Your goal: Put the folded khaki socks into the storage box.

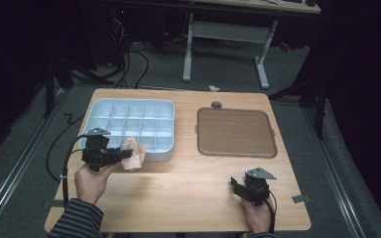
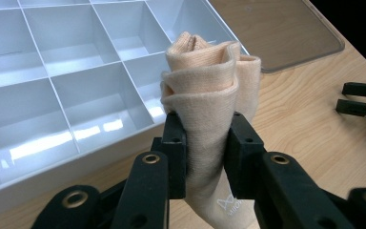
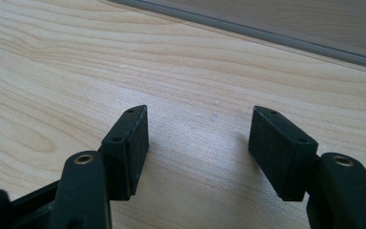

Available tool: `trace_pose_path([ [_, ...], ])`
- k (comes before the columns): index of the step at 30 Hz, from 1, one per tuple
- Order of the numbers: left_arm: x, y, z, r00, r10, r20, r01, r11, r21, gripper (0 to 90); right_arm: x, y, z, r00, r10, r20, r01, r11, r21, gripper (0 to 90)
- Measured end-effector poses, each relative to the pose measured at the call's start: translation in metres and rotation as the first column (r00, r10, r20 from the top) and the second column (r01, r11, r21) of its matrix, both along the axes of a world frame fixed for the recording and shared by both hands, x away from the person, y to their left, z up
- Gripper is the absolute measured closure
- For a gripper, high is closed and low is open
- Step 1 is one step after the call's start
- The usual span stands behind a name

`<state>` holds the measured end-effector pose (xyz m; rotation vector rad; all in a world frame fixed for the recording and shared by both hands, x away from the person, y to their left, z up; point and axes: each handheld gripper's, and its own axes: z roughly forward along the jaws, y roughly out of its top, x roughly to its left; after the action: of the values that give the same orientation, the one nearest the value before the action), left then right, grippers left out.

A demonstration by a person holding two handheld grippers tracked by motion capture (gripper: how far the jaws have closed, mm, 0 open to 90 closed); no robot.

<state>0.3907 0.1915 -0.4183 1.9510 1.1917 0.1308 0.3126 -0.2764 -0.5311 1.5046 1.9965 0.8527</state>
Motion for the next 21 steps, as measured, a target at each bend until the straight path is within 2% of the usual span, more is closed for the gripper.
trace_pose_path([
  [10, 0.013, -0.003, -0.001, 0.9999, -0.009, -0.008, 0.009, 0.9999, 0.008, 73.1, 0.000, 0.000, 0.000, 1.0000, 0.001, -0.002, -0.001, 1.000, -0.002, 39.0],
  [12, 0.015, -0.004, 0.000, 0.9999, -0.009, -0.009, 0.009, 1.0000, -0.004, 73.1, 0.000, 0.000, 0.000, 1.0000, 0.001, -0.002, -0.001, 1.000, -0.002, 39.1],
  [16, 0.018, -0.006, 0.002, 1.0000, -0.008, -0.002, 0.008, 1.0000, -0.003, 73.1, 0.000, 0.000, 0.000, 1.0000, 0.001, -0.002, -0.001, 1.000, -0.002, 39.1],
  [21, 0.022, -0.010, 0.006, 0.9998, -0.018, 0.008, 0.018, 0.9997, 0.017, 73.1, 0.000, 0.000, 0.000, 1.0000, 0.001, -0.001, -0.001, 1.000, -0.002, 39.1],
])
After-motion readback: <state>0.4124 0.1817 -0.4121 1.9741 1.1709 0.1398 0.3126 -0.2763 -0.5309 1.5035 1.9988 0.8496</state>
